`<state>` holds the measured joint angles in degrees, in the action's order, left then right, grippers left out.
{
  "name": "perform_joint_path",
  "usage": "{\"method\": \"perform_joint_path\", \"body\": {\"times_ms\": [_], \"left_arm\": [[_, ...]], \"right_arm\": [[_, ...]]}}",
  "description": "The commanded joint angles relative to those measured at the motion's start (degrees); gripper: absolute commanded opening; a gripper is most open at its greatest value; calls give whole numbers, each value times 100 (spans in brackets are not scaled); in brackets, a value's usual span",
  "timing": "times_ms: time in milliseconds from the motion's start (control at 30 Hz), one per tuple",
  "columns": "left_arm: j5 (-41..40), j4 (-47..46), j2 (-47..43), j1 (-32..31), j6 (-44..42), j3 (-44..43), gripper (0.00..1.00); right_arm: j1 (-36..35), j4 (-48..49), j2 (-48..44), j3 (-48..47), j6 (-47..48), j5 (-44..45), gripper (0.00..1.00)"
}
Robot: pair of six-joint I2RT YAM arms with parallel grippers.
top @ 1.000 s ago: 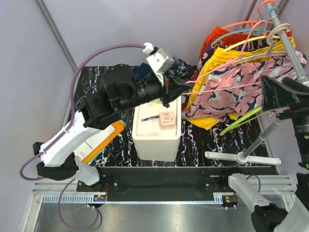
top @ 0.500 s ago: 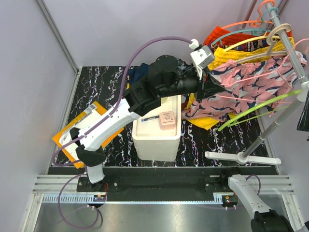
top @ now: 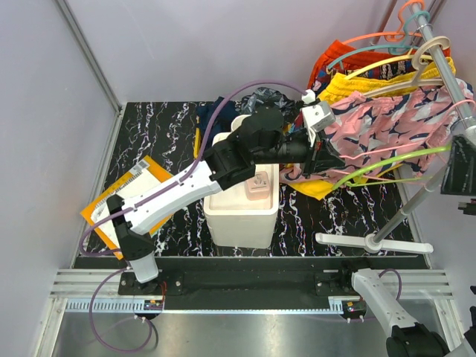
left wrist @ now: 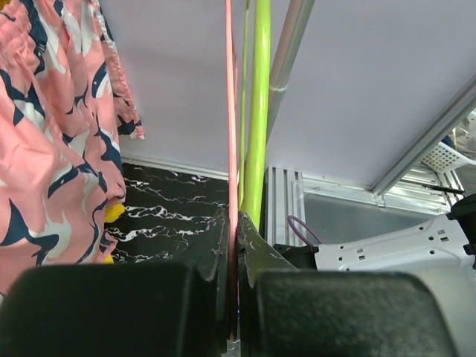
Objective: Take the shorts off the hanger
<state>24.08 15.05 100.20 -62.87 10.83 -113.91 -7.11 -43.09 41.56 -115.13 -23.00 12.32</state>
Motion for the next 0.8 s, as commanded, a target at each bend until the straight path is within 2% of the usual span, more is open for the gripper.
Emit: {"method": "perform_joint_path", "body": {"times_ms": [0,33,67,100,167,233,367,533,633,667,733,767], "left_arm": [[124,-486,-528,-23,-64,193,0],[106,-364,-546,-23,-46,193,0],[28,-319,-563,-23,-46,193,5],[-8,-275,-615,-15,-28,237,23],[-122,-239,-695,-15,-2,316,42],[-210,-239,-861,-15,-2,457,56],[-534,-55,-1308,-6,-63,685,61],[-808,33,-2073,-6,-72,1431,65],[-694,-10,-2715,-15,120,2072,68],[-650,-63,-3091,-6,199,2509,74],[-423,-343,-3488,-23,507,3065,76],[-343,-466,-3908,-23,630,3677,78]], "right_arm": [[8,134,45,262,-29,-1089,98],[8,160,36,428,32,-1352,98],[8,161,19,500,33,-1807,98],[8,152,10,570,24,-2012,98],[8,152,-25,807,-46,-2625,99],[8,152,-87,1052,-134,-3058,100],[8,204,-236,1510,-318,-4400,100],[8,424,-692,2423,-810,-5553,100],[8,810,-1079,3416,-1433,-6264,100],[8,1072,-1350,3697,-1618,-6424,100],[8,1267,-1676,4427,-2119,-6645,100],[8,1277,-1956,4594,-2207,-6672,100]]}}
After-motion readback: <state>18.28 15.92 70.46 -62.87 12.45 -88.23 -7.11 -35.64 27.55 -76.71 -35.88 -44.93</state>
